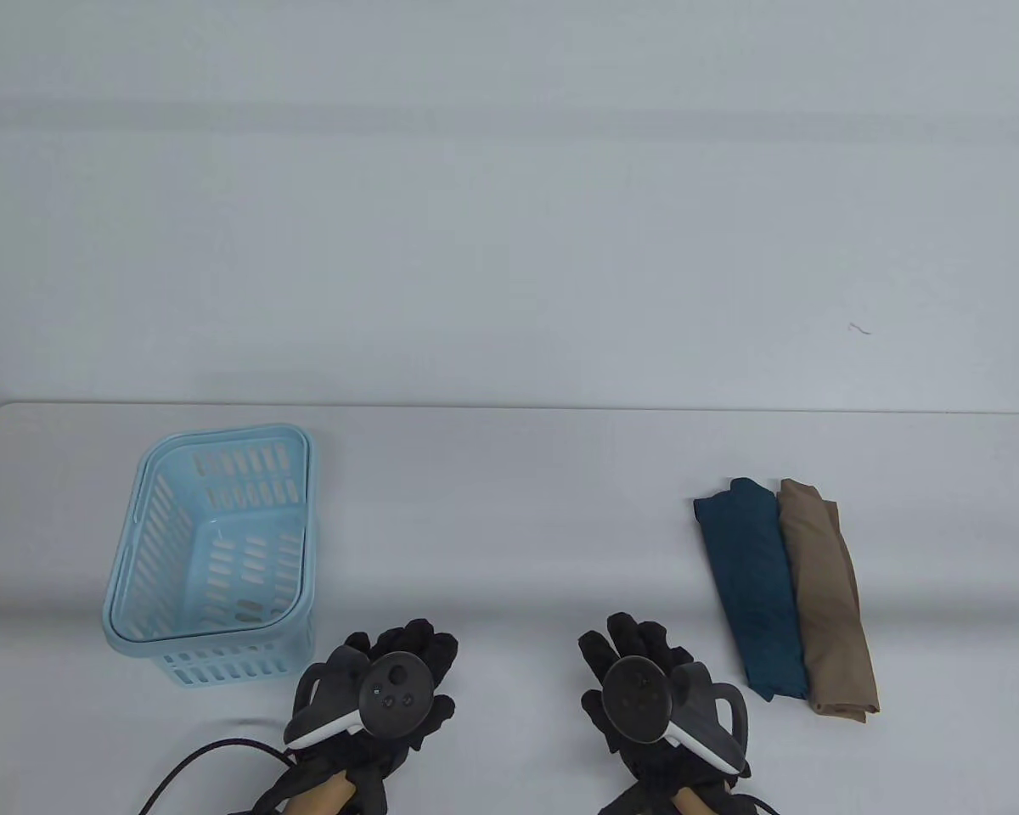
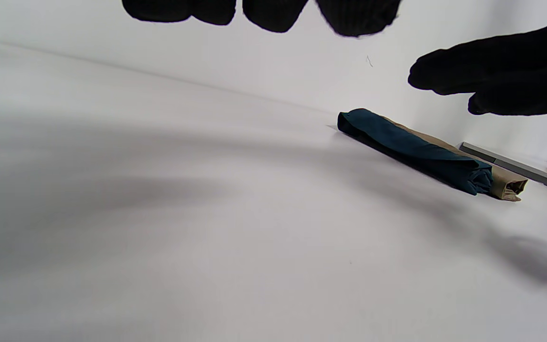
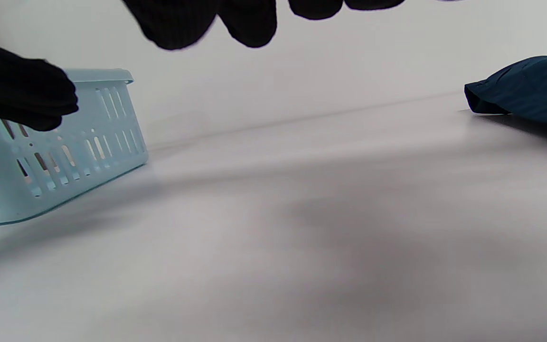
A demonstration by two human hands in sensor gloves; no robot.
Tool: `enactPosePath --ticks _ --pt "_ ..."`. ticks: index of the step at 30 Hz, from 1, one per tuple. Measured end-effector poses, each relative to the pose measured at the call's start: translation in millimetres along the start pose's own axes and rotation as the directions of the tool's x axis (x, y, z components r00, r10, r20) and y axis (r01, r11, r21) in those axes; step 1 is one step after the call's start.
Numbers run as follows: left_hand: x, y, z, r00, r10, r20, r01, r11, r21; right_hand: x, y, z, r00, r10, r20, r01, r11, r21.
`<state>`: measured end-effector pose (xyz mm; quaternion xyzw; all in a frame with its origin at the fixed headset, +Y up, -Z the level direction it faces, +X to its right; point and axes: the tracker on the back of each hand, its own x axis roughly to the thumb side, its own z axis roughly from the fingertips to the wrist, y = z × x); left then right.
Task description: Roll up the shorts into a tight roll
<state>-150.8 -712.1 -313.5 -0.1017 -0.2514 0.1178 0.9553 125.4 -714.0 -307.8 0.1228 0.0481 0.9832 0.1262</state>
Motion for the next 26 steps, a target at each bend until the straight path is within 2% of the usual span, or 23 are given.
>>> enactPosePath --ticks 26 --pt "3.8 -9.2 -1.7 1.000 0.006 0.015 -0.005 0.998 -0.055 -5.2 -0.5 -0.1 1.000 -0.022 -0.013 0.022 0.999 0.026"
